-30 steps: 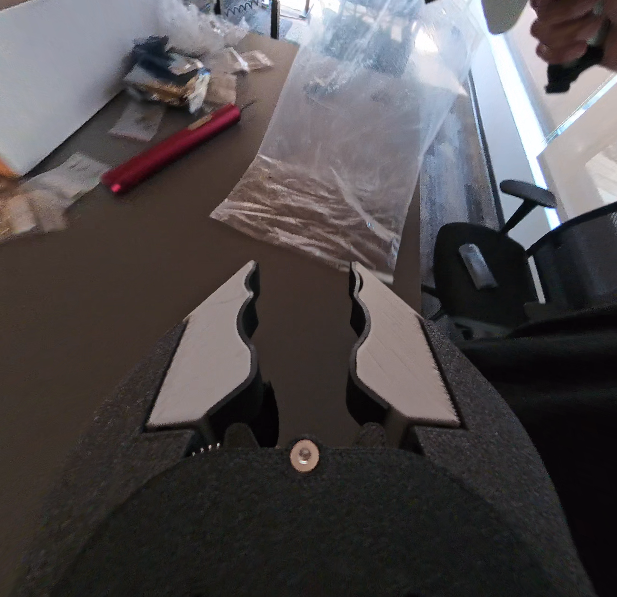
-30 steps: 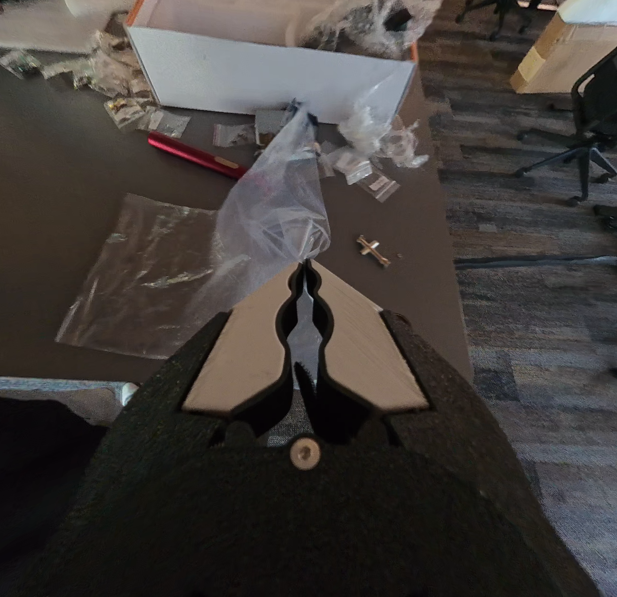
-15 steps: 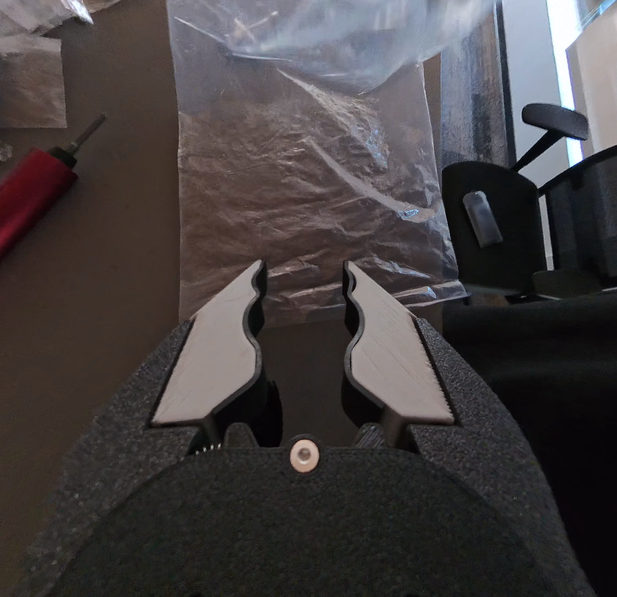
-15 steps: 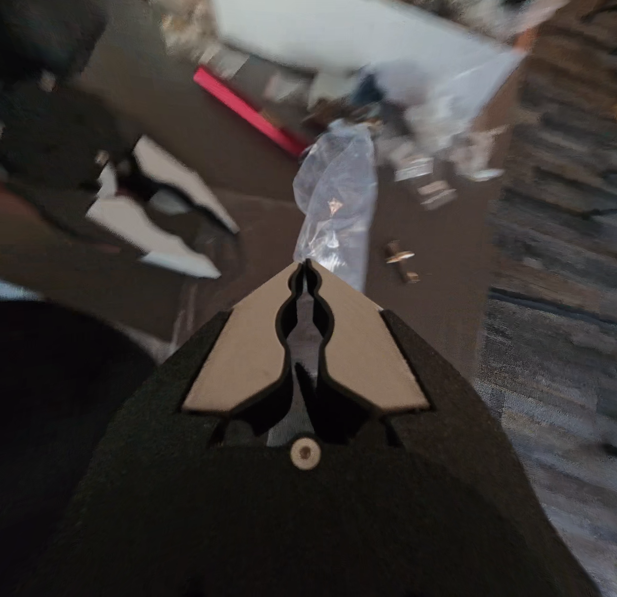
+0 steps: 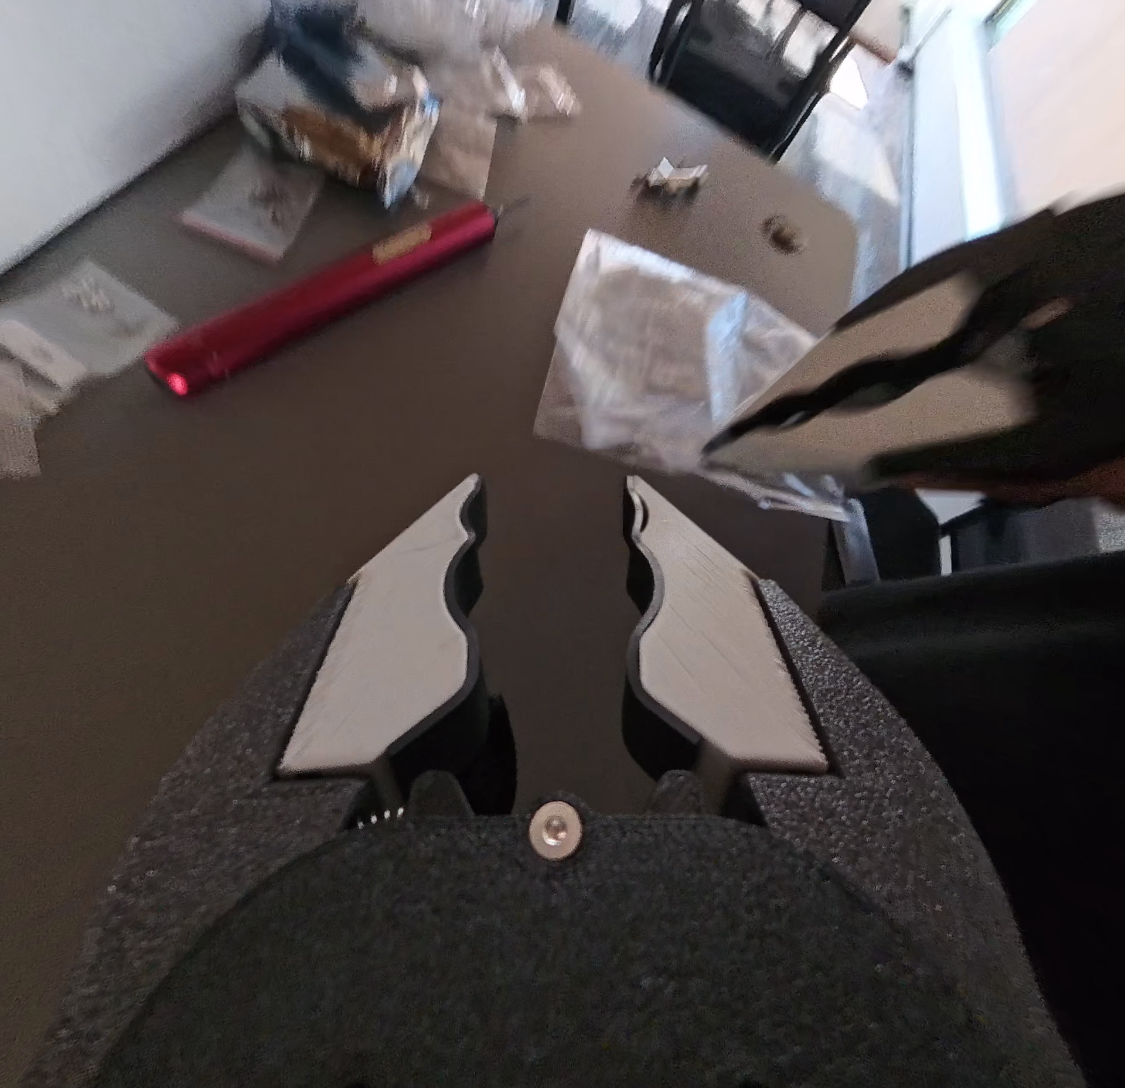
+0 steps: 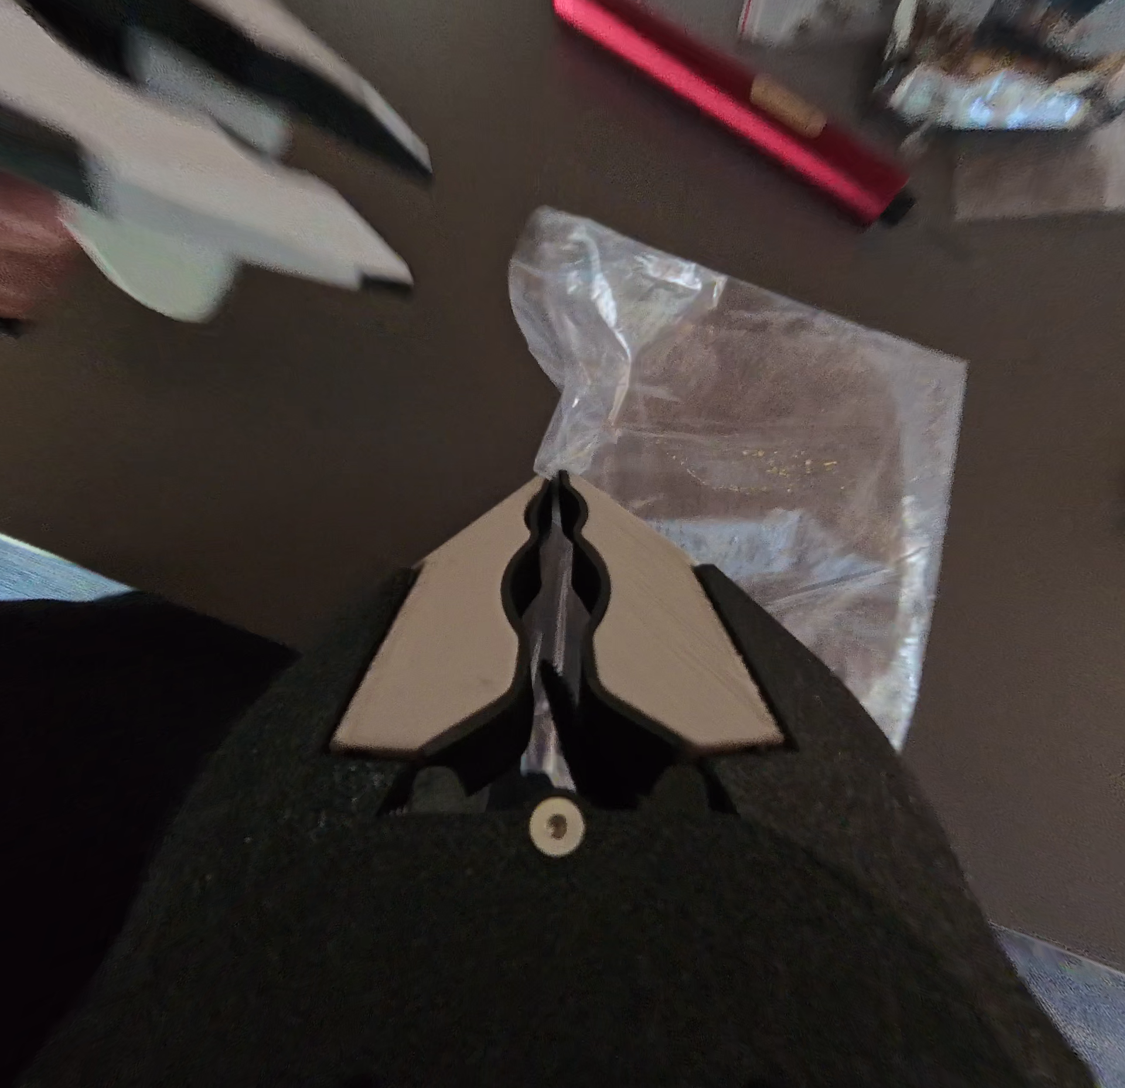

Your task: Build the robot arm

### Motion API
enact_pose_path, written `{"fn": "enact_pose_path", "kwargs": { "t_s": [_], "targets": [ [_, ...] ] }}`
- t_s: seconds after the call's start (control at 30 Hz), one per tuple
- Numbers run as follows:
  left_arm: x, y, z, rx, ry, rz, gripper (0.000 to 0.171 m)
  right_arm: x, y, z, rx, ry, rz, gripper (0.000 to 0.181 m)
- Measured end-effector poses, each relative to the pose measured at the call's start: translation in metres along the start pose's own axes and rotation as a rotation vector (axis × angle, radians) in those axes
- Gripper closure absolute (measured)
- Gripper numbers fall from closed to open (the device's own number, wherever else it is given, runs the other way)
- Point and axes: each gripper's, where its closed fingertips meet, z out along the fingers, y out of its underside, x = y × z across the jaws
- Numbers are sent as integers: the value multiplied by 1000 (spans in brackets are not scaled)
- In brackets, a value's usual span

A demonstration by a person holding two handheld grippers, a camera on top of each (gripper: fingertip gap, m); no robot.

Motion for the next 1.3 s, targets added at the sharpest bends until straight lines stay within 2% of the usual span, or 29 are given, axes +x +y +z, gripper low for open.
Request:
{"fn": "enact_pose_path", "kwargs": {
  "t_s": [0.07, 0.17, 0.23, 0.3, 0.33, 0.37, 0.4, 0.43, 0.5, 0.53, 0.6, 0.7, 0.83, 0.97, 1.07, 1.17, 1.2, 1.27, 1.3],
  "targets": [
    [12, -23, -3, 63, 63, 40, 132, 0, 11, 13, -16, 42, 9, 178],
    [41, -39, 14, 27, 205, 134, 139, -15, 5, -3, 60, -10, 98, 147],
    [56, -30, 35, -80, 261, 224, 141, -40, -10, -30, 153, -186, 228, 125],
    [56, -21, 56, -147, 235, 301, 149, -64, -33, -73, 258, -459, 319, 126],
    [54, -14, 64, -184, 226, 327, 152, -63, -42, -95, 308, -545, 334, 126],
    [52, -6, 72, -222, 221, 353, 152, -49, -48, -110, 351, -561, 352, 126],
    [48, 0, 78, -247, 205, 380, 152, -25, -49, -115, 374, -500, 357, 126],
    [44, 1, 82, -252, 185, 403, 152, 5, -44, -109, 376, -373, 345, 126],
    [42, -2, 88, -244, 170, 428, 153, 59, -19, -80, 336, -110, 259, 125],
    [41, -4, 91, -244, 162, 437, 153, 68, -4, -62, 306, -59, 217, 121],
    [36, -5, 101, -259, 146, 463, 153, 65, 24, -30, 219, -9, 155, 101],
    [32, -9, 112, -257, 145, 461, 154, 58, 47, -10, 173, 120, 48, 97],
    [31, -16, 116, -262, 161, 430, 149, 66, 47, -9, 213, 158, 86, 99],
    [32, -38, 112, -195, 169, 397, 143, 103, 46, -12, 222, 205, 139, 99],
    [27, -55, 106, -154, 149, 372, 143, 117, 37, -6, 201, 183, 121, 99],
    [20, -59, 102, -151, 121, 360, 143, 122, 26, 0, 162, 152, 109, 100],
    [18, -57, 102, -158, 112, 359, 143, 123, 20, -5, 177, 137, 113, 102],
    [16, -50, 101, -178, 92, 359, 142, 128, -3, -32, 300, 105, 94, 112],
    [16, -44, 101, -189, 86, 356, 141, 137, -10, -44, 339, 96, 93, 122]
  ]
}}
